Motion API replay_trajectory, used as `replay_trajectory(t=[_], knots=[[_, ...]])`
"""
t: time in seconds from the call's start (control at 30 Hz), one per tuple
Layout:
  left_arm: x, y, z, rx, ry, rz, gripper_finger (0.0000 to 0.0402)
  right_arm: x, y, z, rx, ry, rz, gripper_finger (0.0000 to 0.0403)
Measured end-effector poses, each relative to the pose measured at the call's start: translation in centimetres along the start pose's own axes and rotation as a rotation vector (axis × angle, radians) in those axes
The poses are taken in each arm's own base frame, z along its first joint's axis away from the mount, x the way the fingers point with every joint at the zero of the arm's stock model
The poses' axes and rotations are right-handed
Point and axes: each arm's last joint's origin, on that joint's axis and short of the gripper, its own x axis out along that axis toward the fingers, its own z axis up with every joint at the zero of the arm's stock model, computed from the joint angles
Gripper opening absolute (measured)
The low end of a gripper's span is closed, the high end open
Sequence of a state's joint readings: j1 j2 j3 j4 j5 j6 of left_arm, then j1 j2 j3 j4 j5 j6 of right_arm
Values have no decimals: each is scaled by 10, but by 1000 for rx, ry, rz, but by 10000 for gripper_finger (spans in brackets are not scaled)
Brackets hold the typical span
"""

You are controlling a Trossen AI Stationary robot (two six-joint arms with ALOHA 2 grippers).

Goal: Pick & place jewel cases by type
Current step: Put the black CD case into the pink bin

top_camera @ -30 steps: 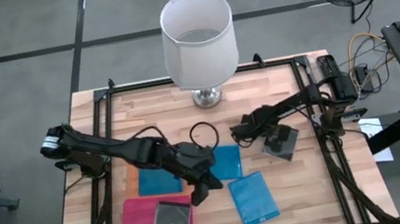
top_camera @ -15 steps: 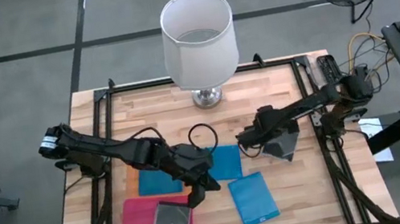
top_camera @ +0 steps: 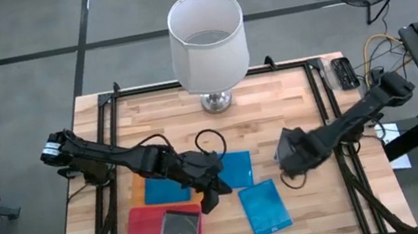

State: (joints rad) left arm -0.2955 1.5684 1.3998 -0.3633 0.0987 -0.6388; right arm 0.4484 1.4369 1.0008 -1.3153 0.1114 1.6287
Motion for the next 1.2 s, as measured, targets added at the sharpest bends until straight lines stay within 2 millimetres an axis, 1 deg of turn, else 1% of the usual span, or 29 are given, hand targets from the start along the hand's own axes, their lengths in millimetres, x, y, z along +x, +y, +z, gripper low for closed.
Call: replay_trajectory(t=[0.1, 0.23, 0.4, 0.7, 0.83, 1.03, 1.2], knots=[[0, 1, 0, -1, -5, 13, 0, 7, -5, -15, -50, 13, 5, 8], [0, 1, 1, -2, -13, 15, 0, 24, -9, -32, -106, 44, 2, 8], [0, 0, 2, -4, -36, 21, 0, 44, -11, -43, -111, 60, 19, 8], [0, 2, 3, -45, -58, 49, 0, 68, -12, -44, -142, 65, 39, 8], [0, 2, 4, -56, -64, 46, 0, 77, -9, -45, -139, 78, 103, 8], [0, 1, 4, -70, -65, 45, 0, 77, -5, -42, -148, 82, 138, 8], [0, 1, 5, -70, -77, 40, 0, 77, -2, -33, -154, 64, 147, 8]])
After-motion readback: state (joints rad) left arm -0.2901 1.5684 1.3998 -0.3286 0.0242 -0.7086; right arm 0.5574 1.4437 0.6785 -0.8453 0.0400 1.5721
